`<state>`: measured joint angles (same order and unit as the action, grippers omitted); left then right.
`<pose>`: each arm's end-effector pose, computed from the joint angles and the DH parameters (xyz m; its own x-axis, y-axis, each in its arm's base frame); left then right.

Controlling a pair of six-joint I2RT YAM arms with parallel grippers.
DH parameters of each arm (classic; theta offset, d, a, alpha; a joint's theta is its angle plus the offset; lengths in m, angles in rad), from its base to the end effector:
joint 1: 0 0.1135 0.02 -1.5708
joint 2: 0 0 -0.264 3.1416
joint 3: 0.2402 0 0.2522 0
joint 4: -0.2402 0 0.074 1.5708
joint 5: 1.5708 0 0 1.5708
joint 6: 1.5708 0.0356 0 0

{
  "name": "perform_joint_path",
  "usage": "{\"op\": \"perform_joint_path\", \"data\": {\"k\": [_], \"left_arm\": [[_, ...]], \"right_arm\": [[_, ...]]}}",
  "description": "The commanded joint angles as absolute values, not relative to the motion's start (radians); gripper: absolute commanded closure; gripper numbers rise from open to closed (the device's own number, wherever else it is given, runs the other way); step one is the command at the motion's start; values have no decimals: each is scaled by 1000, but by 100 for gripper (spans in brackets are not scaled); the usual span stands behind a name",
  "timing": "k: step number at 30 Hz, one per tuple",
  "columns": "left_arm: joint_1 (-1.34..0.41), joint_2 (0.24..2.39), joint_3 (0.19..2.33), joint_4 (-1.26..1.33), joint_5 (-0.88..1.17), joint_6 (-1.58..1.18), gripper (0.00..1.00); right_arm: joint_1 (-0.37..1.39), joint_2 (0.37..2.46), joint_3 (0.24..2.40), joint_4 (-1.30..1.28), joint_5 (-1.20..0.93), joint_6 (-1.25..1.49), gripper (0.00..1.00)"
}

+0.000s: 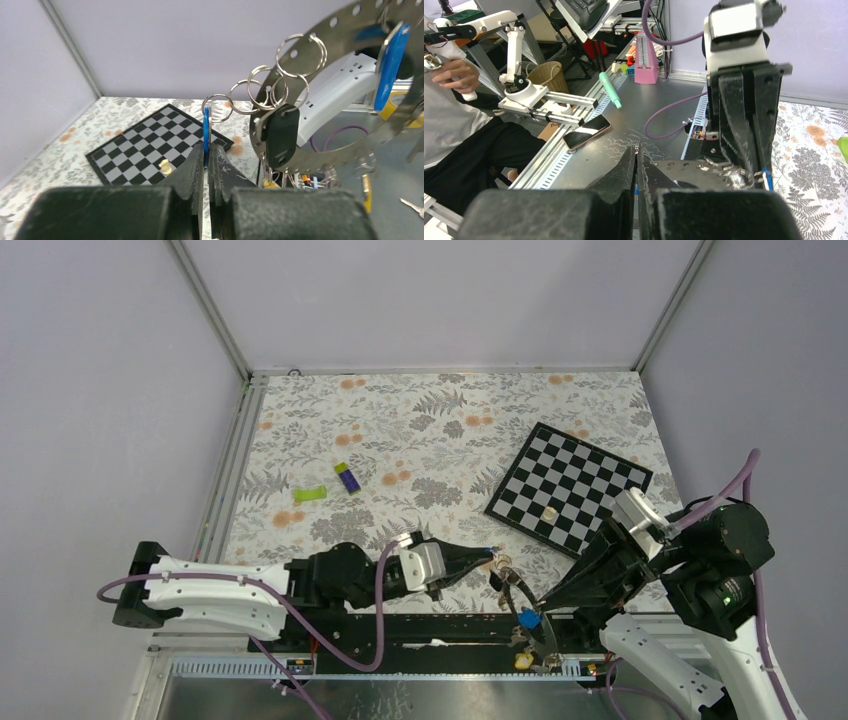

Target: Remove the keys from the keyring

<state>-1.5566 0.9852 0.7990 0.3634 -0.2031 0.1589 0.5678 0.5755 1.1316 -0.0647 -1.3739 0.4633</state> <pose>0.0105 -0.2330 0.3663 0.1570 -0.1404 -0.9776 0.9638 0.2376 0.1207 0.0202 0.0543 0.4757 -0.0169 0.0929 -0.9955 -0.9240 -0.3818 -0.0199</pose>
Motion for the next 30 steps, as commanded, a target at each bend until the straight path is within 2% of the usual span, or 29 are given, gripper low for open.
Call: {"op": "perform_joint_path", "data": {"k": [1,5,8,23,28,30], "left_arm": [[-1557,923,869,318,-286,235,100],[-1557,904,900,275,-302,264,100],[-1557,897,915,255,-303,272,100],[-1557,891,952,216,-290,296,100],[-1557,901,985,185,-278,312,100],[-1557,906,996,175,-274,316,100]], "right_arm": [[571,553,1130,-141,-1335,384,93],[571,542,1093,-166,-1304,354,92],[571,534,1059,-167,-1279,348,84],[570,519,1075,-340,-1171,203,66],[571,497,1055,-346,-1040,174,54],[570,488,1045,-343,-970,162,54]]}}
